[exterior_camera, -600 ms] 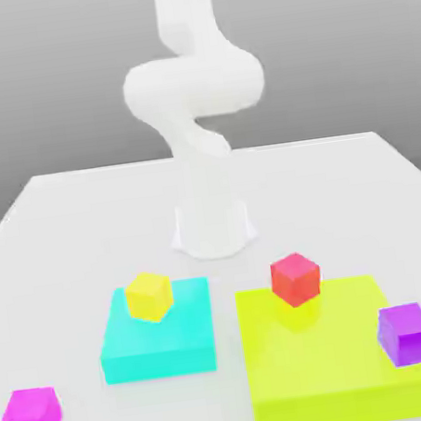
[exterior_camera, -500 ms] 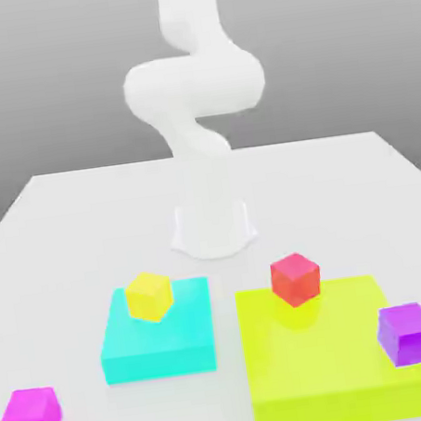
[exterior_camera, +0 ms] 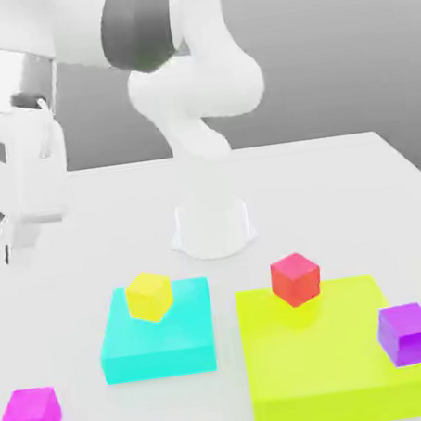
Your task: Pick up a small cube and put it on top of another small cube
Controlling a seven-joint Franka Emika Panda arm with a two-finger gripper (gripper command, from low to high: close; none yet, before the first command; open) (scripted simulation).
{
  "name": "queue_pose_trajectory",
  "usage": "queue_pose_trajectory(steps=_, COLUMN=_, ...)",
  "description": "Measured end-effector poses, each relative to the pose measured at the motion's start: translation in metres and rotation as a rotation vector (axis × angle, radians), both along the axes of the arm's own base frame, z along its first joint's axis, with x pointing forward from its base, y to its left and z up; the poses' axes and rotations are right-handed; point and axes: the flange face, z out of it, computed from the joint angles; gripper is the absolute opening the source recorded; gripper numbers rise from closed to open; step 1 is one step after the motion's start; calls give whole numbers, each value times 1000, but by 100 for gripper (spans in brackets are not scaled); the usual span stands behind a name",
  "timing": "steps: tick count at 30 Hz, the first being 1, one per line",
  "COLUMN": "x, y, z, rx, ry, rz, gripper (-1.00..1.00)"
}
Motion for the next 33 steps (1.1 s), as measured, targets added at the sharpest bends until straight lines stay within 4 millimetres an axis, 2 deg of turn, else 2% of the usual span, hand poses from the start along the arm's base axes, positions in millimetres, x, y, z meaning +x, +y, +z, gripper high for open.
queue_pose_trajectory(steps=2, x=-8, y=-24, z=-36, rx=42, ry=30, rz=-110, gripper=0)
queue_pose_trajectory(steps=6, x=-22, y=-48, z=-107, rx=131, ry=86, rz=-290, gripper=0)
queue_pose_trajectory(steps=9, x=-39, y=-64, z=-158, rx=203, ry=123, rz=-437, gripper=0)
queue_pose_trajectory(steps=14, x=-48, y=-70, z=-231, rx=234, ry=138, rz=-503, gripper=0)
queue_pose_trajectory(steps=15, x=-48, y=-70, z=-240, rx=234, ry=139, rz=-503, gripper=-100)
queue_pose_trajectory(steps=20, x=-48, y=-70, z=-240, rx=234, ry=136, rz=-503, gripper=-100)
queue_pose_trajectory(steps=21, x=-48, y=-70, z=-245, rx=234, ry=137, rz=-504, gripper=-100)
queue_pose_trajectory(steps=23, x=-48, y=-71, z=-231, rx=234, ry=136, rz=-505, gripper=-100)
queue_pose_trajectory(steps=26, x=-48, y=-71, z=-193, rx=234, ry=137, rz=-504, gripper=-100)
queue_pose_trajectory(steps=28, x=-43, y=-48, z=-171, rx=232, ry=142, rz=-478, gripper=-100)
queue_pose_trajectory(steps=33, x=-34, y=44, z=-129, rx=221, ry=160, rz=-371, gripper=-100)
